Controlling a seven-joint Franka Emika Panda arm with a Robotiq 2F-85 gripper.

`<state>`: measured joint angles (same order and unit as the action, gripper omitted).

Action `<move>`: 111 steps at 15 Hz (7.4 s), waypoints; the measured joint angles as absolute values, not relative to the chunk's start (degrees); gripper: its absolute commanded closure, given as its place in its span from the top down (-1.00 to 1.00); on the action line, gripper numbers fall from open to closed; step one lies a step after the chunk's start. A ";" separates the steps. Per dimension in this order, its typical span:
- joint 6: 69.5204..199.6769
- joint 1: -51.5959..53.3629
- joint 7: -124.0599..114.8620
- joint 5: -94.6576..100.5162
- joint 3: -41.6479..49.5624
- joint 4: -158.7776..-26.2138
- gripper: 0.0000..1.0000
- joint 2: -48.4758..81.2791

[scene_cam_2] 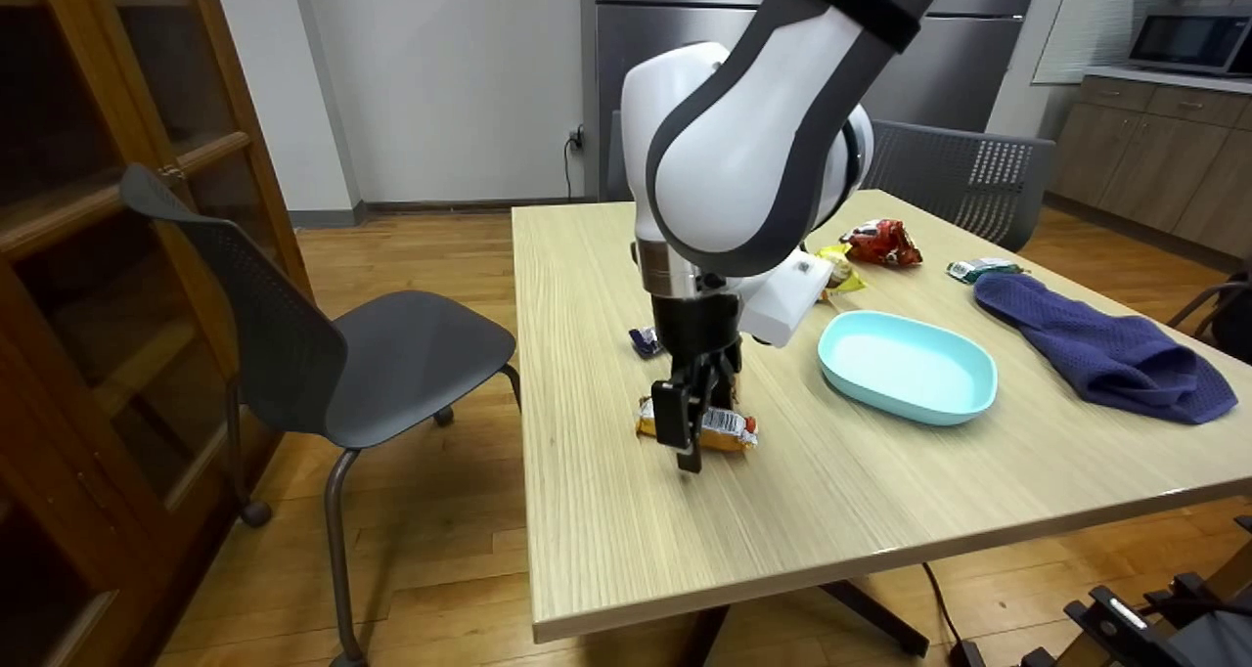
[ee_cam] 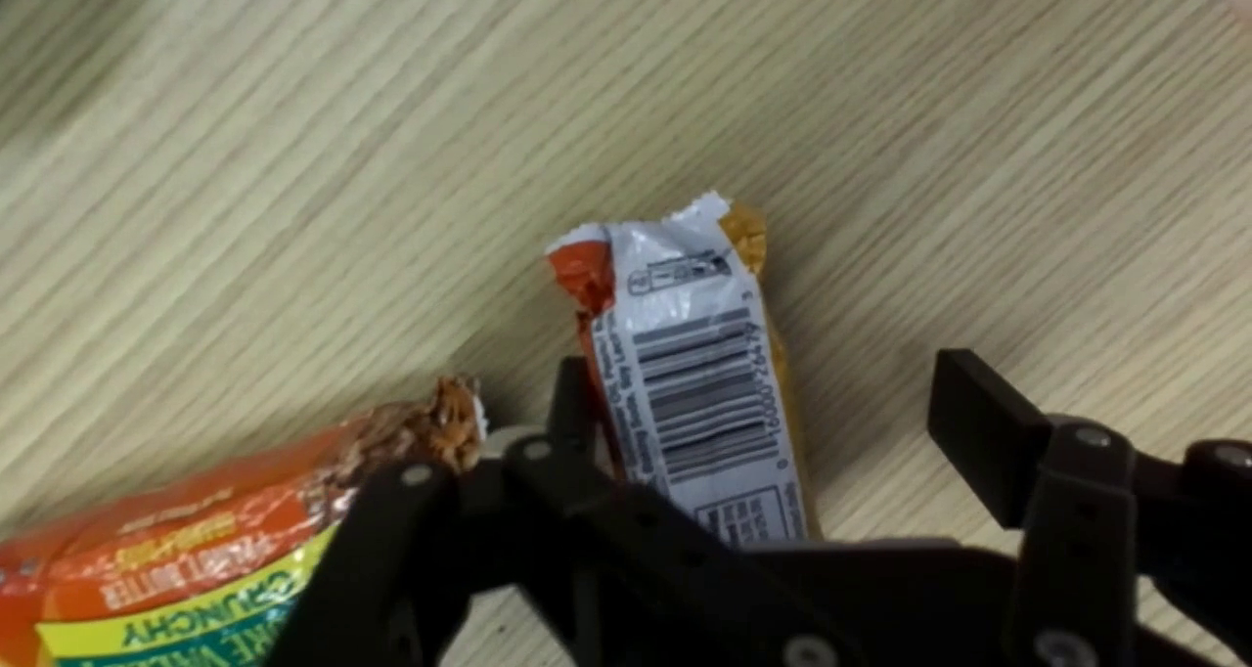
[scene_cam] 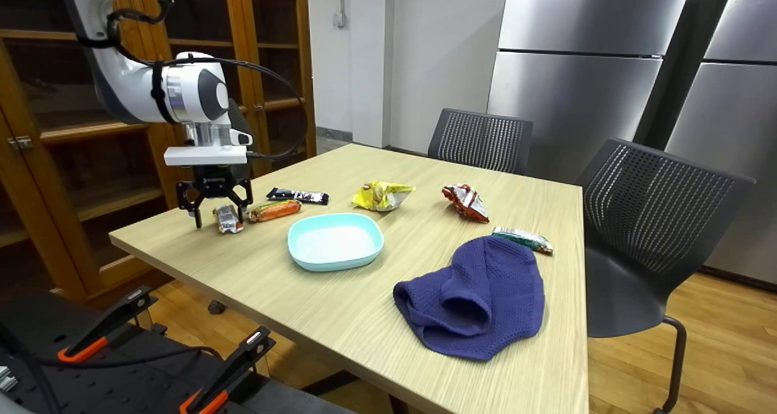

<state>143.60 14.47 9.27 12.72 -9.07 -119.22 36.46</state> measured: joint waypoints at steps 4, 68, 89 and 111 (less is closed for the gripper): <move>143.60 14.44 9.27 12.82 -8.97 -119.10 -0.44 36.31; 148.17 -2.45 29.80 -0.48 -9.78 -134.20 1.00 18.99; 148.72 -2.22 25.87 -18.10 -13.71 -123.97 1.00 26.56; 148.56 2.42 -2.07 -18.19 -7.53 -114.39 1.00 38.03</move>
